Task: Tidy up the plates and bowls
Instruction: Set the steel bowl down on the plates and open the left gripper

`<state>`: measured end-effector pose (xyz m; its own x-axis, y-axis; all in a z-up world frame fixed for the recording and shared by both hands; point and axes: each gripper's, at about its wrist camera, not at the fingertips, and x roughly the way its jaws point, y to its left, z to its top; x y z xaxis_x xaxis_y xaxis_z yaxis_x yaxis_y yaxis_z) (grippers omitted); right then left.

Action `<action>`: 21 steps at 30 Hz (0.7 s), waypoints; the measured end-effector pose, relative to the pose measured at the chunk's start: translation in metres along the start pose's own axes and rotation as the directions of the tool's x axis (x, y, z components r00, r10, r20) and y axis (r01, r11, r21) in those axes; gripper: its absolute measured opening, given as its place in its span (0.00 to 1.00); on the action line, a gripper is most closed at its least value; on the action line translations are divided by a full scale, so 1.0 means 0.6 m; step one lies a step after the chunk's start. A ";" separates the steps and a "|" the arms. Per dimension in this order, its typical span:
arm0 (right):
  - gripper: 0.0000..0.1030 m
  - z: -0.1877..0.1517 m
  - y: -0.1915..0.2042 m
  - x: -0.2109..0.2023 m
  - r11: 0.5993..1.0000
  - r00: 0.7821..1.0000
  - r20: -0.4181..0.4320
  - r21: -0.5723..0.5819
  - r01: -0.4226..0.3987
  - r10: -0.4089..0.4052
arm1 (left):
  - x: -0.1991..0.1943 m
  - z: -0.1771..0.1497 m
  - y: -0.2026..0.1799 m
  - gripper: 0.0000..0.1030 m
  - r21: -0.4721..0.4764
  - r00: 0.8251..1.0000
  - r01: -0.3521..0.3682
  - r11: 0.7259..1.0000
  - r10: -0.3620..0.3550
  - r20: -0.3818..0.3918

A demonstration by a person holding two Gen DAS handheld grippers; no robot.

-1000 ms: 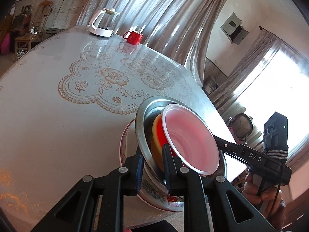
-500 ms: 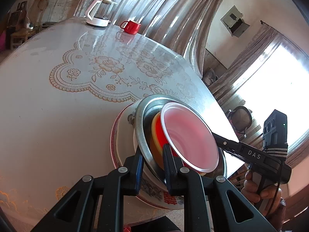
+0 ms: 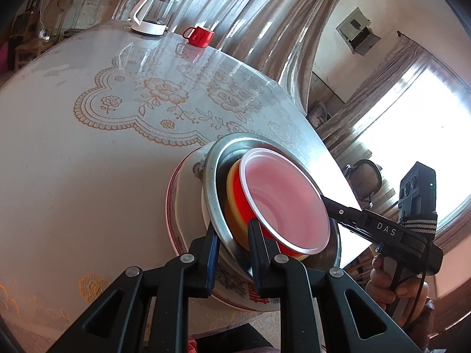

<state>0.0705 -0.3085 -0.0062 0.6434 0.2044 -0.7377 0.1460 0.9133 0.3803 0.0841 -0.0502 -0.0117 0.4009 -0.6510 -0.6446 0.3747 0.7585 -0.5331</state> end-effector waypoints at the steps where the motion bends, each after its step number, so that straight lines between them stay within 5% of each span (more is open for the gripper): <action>1: 0.23 0.000 0.000 0.000 1.000 1.000 0.000 0.001 0.000 0.000 | -0.001 -0.001 0.000 0.17 0.002 1.000 -0.002 1.000 0.002 0.001; 21: 0.25 -0.010 0.004 -0.003 1.000 1.000 0.004 -0.015 0.004 -0.004 | -0.010 -0.011 -0.010 0.20 0.036 0.999 -0.047 0.998 0.047 0.021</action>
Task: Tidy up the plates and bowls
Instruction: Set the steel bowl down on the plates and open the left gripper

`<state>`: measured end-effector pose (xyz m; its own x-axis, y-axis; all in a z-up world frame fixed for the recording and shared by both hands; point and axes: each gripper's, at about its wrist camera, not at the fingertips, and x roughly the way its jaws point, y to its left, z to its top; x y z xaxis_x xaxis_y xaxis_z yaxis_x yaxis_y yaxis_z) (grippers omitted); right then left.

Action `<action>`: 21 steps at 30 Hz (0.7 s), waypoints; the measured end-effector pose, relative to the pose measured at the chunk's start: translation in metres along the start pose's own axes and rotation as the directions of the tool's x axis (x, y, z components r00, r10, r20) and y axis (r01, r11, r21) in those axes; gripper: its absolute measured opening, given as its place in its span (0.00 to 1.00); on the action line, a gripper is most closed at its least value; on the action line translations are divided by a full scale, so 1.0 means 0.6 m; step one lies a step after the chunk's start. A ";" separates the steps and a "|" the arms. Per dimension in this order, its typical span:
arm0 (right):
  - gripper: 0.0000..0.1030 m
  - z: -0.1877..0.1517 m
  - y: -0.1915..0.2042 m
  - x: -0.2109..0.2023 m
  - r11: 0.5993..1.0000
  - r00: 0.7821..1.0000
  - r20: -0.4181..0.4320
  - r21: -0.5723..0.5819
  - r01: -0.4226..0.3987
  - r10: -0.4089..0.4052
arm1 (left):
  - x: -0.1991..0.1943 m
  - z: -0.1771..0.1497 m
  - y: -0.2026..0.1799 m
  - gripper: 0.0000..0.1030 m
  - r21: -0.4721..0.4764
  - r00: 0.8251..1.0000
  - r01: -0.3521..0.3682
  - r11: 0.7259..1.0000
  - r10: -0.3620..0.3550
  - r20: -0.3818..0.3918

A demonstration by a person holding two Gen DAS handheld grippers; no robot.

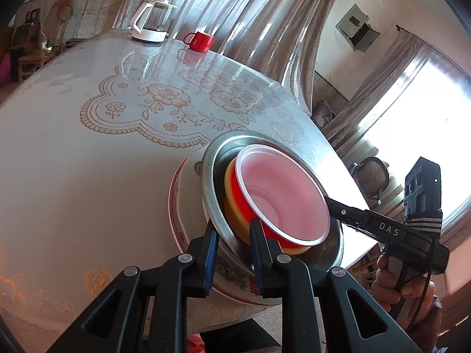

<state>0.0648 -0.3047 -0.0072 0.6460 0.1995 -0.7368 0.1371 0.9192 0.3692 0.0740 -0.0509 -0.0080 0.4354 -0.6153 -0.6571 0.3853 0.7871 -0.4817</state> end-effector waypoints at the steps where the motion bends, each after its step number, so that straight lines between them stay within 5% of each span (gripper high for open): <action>1: 0.25 -0.001 0.000 0.000 1.000 1.000 0.000 -0.001 0.001 -0.001 | -0.001 0.000 0.000 0.20 0.002 1.000 -0.002 1.000 0.002 0.001; 21: 0.25 -0.019 0.008 -0.011 1.000 1.000 0.010 -0.021 0.009 -0.009 | -0.017 -0.007 -0.006 0.26 0.021 0.998 -0.054 0.998 0.053 0.044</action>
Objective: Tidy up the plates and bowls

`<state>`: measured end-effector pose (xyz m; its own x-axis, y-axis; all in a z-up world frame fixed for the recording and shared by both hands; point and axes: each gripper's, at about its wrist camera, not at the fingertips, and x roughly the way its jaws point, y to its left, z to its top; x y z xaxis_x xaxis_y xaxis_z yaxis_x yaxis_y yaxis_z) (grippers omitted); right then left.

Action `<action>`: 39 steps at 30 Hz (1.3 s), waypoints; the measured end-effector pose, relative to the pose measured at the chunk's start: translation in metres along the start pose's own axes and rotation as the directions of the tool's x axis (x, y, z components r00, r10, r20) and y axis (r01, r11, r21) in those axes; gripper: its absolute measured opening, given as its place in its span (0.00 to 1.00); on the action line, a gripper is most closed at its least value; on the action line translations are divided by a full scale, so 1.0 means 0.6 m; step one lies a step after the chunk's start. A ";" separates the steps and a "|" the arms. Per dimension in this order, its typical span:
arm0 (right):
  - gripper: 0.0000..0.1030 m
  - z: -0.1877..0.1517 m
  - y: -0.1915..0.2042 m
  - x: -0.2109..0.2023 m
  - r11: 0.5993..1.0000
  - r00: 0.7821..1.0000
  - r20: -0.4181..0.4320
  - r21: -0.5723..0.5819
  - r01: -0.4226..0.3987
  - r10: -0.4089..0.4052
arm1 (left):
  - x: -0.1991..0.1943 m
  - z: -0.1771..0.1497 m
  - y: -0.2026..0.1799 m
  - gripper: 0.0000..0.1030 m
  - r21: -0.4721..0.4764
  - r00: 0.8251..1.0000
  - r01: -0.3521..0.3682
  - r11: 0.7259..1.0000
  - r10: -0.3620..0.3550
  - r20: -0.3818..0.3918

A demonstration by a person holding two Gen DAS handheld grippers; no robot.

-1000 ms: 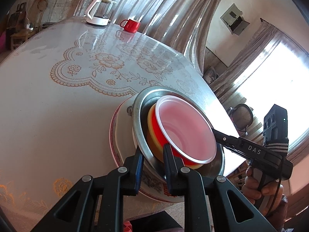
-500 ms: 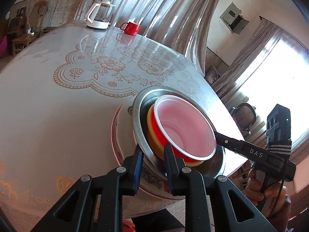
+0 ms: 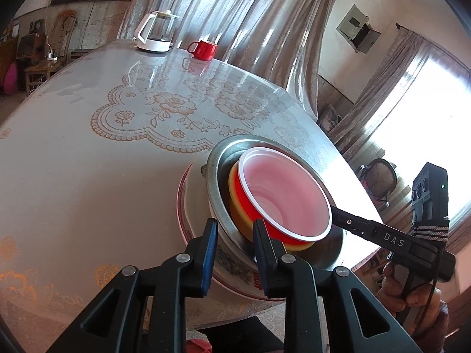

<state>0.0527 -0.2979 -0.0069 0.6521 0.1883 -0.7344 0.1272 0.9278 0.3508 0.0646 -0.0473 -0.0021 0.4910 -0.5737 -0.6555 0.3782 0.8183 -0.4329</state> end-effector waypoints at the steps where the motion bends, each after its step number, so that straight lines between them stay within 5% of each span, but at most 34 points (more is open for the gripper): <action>1: 0.25 -0.001 0.001 -0.001 1.000 1.000 0.000 -0.001 0.001 -0.001 | -0.002 0.000 0.001 0.28 0.000 1.000 -0.010 1.000 0.010 0.005; 11: 0.32 -0.004 0.012 -0.021 0.999 0.998 0.047 -0.023 0.037 -0.036 | -0.028 -0.009 0.003 0.34 0.005 0.992 -0.112 0.994 0.112 0.066; 25: 0.36 -0.021 0.058 -0.066 0.980 0.960 0.219 -0.062 0.191 -0.173 | -0.039 -0.019 0.022 0.41 -0.032 0.927 -0.345 0.938 0.346 0.144; 30: 0.37 -0.033 0.083 -0.057 0.967 0.944 0.252 -0.087 0.241 -0.212 | -0.043 -0.021 0.009 0.49 -0.005 0.907 -0.381 0.924 0.375 0.190; 39: 0.38 -0.043 0.114 -0.049 0.950 0.927 0.292 -0.133 0.282 -0.235 | -0.049 -0.022 0.000 0.57 0.013 0.898 -0.395 0.919 0.383 0.216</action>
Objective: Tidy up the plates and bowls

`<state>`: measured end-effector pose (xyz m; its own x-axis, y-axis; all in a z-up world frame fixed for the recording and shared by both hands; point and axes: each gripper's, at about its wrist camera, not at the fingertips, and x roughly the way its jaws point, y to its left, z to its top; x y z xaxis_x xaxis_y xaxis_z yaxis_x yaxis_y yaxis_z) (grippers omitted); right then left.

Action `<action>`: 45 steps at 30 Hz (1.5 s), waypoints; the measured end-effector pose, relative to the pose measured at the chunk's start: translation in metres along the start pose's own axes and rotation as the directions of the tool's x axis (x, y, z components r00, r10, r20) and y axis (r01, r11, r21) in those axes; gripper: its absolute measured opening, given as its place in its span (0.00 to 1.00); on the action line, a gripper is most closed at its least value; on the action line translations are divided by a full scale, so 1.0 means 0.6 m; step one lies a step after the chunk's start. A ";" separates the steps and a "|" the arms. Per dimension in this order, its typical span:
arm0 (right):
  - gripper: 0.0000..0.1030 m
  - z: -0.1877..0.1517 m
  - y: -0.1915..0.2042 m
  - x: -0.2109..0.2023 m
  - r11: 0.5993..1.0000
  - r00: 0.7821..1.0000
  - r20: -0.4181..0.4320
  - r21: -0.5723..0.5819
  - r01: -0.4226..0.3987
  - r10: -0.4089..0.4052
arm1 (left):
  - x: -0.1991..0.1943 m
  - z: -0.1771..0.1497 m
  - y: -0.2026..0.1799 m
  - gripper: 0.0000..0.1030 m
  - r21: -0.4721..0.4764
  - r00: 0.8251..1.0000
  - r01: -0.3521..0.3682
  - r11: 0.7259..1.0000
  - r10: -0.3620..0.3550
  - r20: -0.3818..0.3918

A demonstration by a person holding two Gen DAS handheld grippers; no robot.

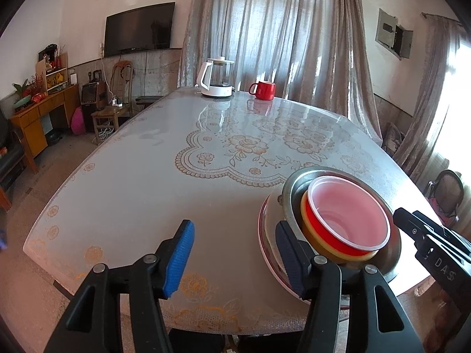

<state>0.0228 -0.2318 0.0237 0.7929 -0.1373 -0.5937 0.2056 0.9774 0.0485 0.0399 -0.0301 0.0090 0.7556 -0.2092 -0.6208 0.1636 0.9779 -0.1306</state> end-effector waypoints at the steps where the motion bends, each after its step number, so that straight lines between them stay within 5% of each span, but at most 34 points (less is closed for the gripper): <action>1: 0.38 0.000 0.001 0.000 1.000 1.000 0.002 -0.001 0.001 -0.001 | -0.001 0.000 -0.001 0.57 0.002 1.000 -0.003 1.000 0.003 0.003; 25: 0.38 0.003 0.008 0.004 1.000 1.000 0.014 -0.009 0.002 -0.002 | -0.005 0.001 -0.012 0.77 0.016 0.999 -0.035 0.999 0.035 0.015; 45: 0.38 -0.002 0.008 0.010 1.000 1.000 -0.001 -0.013 -0.005 0.005 | 0.000 0.002 -0.009 0.81 0.020 0.999 -0.049 0.999 0.048 0.018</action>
<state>0.0281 -0.2276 0.0195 0.7933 -0.1327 -0.5941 0.1946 0.9800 0.0409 0.0397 -0.0356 0.0105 0.7740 -0.1618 -0.6122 0.1392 0.9866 -0.0848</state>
